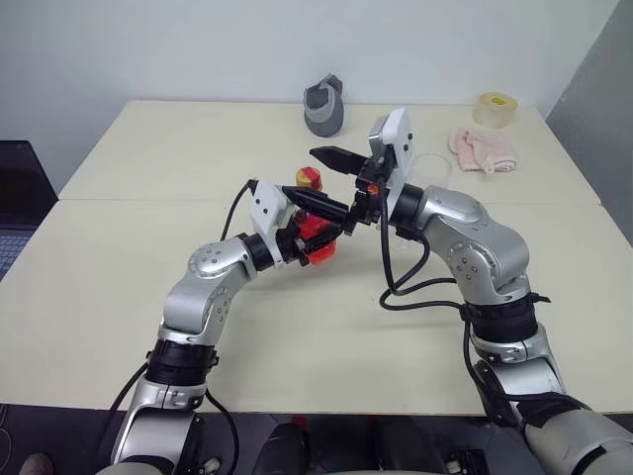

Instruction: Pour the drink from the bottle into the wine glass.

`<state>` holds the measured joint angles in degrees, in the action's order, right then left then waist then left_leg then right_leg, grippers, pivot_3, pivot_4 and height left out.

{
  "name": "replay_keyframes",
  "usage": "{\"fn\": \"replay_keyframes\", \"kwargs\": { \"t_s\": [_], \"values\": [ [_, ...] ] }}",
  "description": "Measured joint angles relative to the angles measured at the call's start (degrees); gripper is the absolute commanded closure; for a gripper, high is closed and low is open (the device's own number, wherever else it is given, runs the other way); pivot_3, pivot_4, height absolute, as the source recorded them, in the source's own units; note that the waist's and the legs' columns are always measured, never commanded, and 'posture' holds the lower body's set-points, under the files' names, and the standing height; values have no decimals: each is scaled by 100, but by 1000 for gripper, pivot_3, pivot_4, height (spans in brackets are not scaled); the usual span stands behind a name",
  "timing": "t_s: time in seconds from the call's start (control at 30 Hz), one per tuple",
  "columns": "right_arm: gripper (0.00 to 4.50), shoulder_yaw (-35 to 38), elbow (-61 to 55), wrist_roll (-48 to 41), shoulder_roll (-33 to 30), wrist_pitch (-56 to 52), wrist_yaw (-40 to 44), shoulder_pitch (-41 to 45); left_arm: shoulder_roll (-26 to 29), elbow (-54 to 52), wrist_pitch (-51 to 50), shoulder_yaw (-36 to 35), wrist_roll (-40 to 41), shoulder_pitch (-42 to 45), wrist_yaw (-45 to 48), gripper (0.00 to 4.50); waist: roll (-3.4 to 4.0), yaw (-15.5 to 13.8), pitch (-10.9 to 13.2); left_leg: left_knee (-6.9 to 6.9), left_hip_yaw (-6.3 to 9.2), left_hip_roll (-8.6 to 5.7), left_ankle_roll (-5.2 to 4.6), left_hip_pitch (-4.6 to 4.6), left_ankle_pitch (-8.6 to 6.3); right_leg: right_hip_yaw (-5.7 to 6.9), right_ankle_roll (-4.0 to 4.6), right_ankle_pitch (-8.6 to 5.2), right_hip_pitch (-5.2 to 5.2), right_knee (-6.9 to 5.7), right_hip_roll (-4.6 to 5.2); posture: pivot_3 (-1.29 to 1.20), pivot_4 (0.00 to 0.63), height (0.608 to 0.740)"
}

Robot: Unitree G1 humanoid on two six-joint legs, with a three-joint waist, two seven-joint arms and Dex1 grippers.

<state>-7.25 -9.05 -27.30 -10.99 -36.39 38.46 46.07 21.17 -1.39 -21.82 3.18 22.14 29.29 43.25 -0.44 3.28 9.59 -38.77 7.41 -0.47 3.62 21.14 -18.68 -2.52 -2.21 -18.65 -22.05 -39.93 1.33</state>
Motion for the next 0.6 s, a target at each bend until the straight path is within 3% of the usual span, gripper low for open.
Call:
{"fn": "replay_keyframes", "kwargs": {
  "t_s": [0.23, 0.27, 0.33, 0.6],
  "values": [
    [24, -134, 176, 261, 175, 286, -136, 60, -24, 225, 121, 47, -87, 127, 132, 2211, 0, 0, 0, -3, 2, -1, 2, 3, 2, 0, 1, 1, -3, -5, 0, 0, 150, 740],
    [192, -134, 204, 291, 187, 310, -135, 70, -21, 241, 129, 47, -93, 127, 138, 2211, 0, -1, 0, -3, 2, -1, 2, 3, 2, 0, 1, 1, -4, -5, 0, 0, 150, 740],
    [577, -133, 249, 323, 212, 336, -139, 70, -19, 258, 141, 47, -102, 127, 149, 2211, 0, -1, 0, -3, 3, 0, 3, 3, 2, 1, 1, 1, -4, -4, 0, 0, 150, 740],
    [3256, -79, 301, 357, 193, 351, -132, 69, -20, 250, 155, 50, -102, 124, 241, 2211, 0, -2, 0, -3, 3, 0, 3, 6, 2, 1, 1, 1, -5, -3, 0, 0, 150, 740]
  ]
}}
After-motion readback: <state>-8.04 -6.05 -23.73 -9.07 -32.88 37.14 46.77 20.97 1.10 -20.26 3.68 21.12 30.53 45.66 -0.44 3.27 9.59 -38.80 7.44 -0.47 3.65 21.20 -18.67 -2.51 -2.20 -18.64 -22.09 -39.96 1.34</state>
